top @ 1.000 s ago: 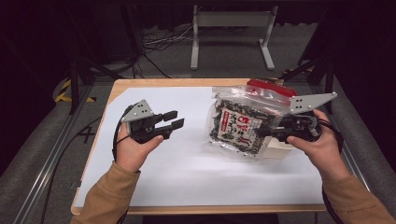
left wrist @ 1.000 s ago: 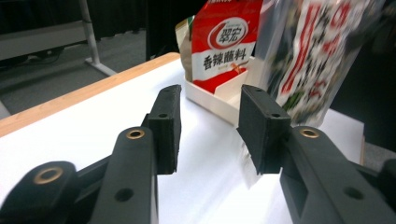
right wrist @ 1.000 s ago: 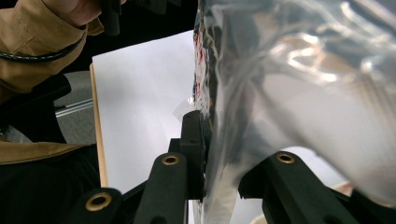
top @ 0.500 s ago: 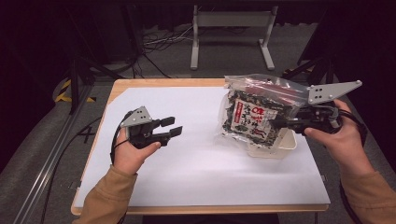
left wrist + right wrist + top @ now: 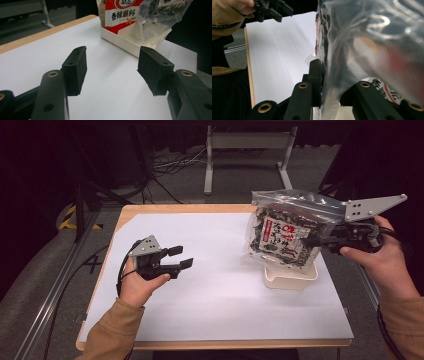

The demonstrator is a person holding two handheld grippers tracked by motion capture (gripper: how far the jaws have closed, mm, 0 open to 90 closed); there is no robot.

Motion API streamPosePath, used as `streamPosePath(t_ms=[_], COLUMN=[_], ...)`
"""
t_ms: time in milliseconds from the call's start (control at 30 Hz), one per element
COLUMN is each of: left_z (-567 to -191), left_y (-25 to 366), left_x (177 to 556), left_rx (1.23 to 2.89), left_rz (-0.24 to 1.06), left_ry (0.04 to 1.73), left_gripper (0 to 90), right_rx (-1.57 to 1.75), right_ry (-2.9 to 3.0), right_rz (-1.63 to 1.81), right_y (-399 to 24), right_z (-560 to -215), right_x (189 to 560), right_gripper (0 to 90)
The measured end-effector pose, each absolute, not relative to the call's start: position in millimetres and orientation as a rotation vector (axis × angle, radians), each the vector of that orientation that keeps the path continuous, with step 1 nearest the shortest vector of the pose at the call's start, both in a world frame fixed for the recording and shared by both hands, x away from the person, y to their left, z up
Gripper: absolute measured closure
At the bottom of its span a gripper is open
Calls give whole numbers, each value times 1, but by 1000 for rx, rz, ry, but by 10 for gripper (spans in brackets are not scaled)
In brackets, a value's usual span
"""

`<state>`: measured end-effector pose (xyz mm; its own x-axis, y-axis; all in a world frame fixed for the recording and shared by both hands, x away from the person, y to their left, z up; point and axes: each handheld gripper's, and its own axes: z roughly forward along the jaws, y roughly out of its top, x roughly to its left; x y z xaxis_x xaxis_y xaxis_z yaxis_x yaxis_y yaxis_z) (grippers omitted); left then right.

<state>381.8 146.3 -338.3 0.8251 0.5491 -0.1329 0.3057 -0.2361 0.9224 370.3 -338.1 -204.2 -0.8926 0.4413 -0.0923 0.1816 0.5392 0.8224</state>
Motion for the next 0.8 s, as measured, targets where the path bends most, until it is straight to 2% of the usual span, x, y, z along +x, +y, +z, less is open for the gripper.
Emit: streamPosePath(t_ms=[500,800], left_z=[-340,-344], left_y=[150,153], left_x=[384,387], left_rx=[1852,1845], left_rz=[274,266], left_ry=[657,678], left_gripper=[382,365], right_rx=[649,790], right_ry=[2383,2347], right_rz=[1203,1223], right_y=[-360,-361], right_z=[-205,-220], right_x=[379,386], right_gripper=[753,753])
